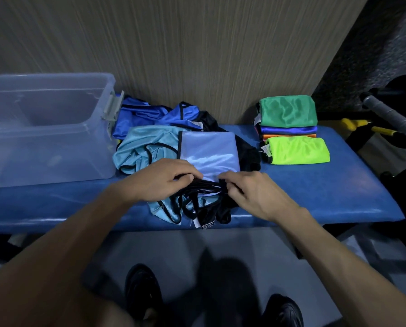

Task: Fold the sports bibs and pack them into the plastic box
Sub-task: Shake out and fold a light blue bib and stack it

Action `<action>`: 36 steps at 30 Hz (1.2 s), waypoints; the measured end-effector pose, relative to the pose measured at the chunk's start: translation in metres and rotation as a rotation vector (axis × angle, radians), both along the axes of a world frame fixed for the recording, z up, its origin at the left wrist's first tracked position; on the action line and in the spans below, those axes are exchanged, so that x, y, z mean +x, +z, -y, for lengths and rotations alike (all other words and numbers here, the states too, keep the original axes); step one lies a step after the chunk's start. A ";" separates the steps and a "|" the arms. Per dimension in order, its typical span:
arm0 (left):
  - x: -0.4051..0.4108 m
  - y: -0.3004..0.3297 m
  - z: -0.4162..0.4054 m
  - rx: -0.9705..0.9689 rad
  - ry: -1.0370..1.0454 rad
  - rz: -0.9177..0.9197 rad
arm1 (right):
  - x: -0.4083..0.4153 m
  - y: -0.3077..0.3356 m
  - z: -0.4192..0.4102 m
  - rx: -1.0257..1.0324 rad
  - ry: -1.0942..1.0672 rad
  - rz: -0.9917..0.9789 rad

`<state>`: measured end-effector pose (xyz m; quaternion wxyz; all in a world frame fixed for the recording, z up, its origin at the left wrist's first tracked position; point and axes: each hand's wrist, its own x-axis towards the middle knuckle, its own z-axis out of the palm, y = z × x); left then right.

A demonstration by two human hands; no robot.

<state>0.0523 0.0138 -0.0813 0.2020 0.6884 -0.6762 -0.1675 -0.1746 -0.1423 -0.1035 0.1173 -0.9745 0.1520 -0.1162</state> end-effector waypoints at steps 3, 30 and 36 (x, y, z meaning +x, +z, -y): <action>-0.002 0.005 -0.021 -0.138 0.096 -0.001 | -0.004 -0.002 -0.009 -0.080 0.010 -0.010; -0.062 -0.011 -0.043 -0.083 0.343 -0.105 | 0.029 -0.009 -0.042 -0.521 -0.152 -0.077; -0.067 -0.025 -0.047 -0.086 0.303 -0.077 | 0.029 -0.006 -0.041 -0.480 -0.143 -0.105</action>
